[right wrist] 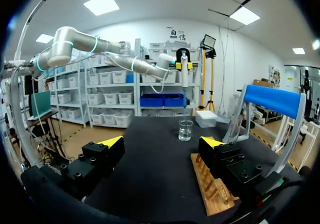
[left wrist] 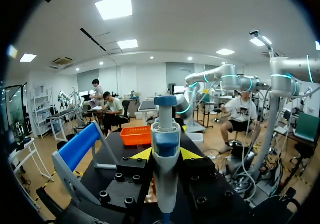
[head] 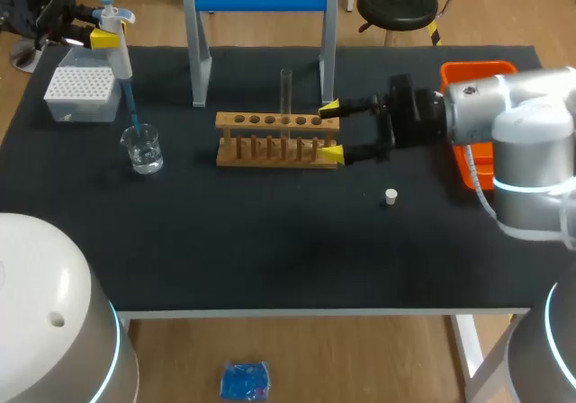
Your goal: Invert the test tube, pick up the pipette, mount the tip to pipette, aspirate from beaker and dispense into the tube, eject the tip, return the pipette, and cap with the stopper.
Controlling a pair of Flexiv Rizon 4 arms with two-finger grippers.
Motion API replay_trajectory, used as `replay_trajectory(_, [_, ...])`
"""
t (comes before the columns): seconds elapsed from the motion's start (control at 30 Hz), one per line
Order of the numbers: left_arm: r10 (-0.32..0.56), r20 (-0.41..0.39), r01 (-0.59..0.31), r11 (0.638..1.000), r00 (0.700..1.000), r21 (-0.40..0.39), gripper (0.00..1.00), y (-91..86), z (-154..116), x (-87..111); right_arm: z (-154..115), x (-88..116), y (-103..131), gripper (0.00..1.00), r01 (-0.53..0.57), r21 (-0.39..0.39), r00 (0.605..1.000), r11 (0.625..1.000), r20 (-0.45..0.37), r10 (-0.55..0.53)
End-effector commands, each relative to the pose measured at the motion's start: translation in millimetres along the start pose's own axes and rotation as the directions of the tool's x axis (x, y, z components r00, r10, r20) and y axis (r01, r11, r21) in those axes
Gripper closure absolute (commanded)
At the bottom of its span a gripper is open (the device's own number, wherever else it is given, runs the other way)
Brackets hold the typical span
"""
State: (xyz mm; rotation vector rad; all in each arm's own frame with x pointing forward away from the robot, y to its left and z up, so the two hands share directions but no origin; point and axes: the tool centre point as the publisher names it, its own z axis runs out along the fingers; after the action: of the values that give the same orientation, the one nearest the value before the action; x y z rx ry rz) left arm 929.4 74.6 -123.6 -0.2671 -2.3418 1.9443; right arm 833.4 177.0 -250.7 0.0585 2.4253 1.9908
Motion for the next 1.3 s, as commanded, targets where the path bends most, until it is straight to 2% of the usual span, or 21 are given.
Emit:
replay_trajectory(0.03, [0.002, -0.005, -0.002, 1.000, 1.000, 0.001, 1.00, 0.5, -1.5, -0.8, 26.9, 29.5, 11.9, 0.00, -0.029, 0.058, 0.979, 0.998, 0.204, 0.016])
replay_trajectory(0.23, [0.002, -0.005, -0.002, 1.000, 1.000, 0.001, 1.00, 0.5, -1.5, -0.8, 76.2, 43.9, 21.8, 0.00, -0.031, 0.101, 0.975, 0.994, 0.224, 0.008])
replay_trajectory(0.4, [0.002, -0.005, -0.002, 1.000, 1.000, 0.001, 1.00, 0.5, -1.5, -0.8, 118.6, 38.8, 23.2, 0.00, -0.030, 0.128, 0.974, 0.991, 0.226, 0.000])
replay_trajectory(0.6, [0.002, -0.005, -0.002, 1.000, 1.000, 0.001, 1.00, 0.5, -1.5, -0.8, 166.3, 32.7, 16.8, 0.00, -0.011, 0.153, 0.982, 0.988, 0.189, -0.018])
replay_trajectory(0.67, [0.002, -0.005, -0.002, 1.000, 1.000, 0.001, 1.00, 0.5, -1.5, -0.8, 176.9, 30.6, 13.9, 0.00, 0.007, 0.150, 0.987, 0.989, 0.160, -0.031])
replay_trajectory(1.03, [0.002, -0.005, -0.002, 1.000, 1.000, 0.001, 1.00, 0.5, -1.5, -0.8, 212.7, 11.4, -7.2, 0.00, -0.020, 0.175, 0.982, 0.984, 0.187, -0.013])
replay_trajectory(1.3, [0.002, -0.005, -0.002, 1.000, 1.000, 0.001, 1.00, 0.5, -1.5, -0.8, 230.7, 3.7, -25.9, 0.00, -0.012, 0.203, 0.984, 0.979, 0.179, -0.025])
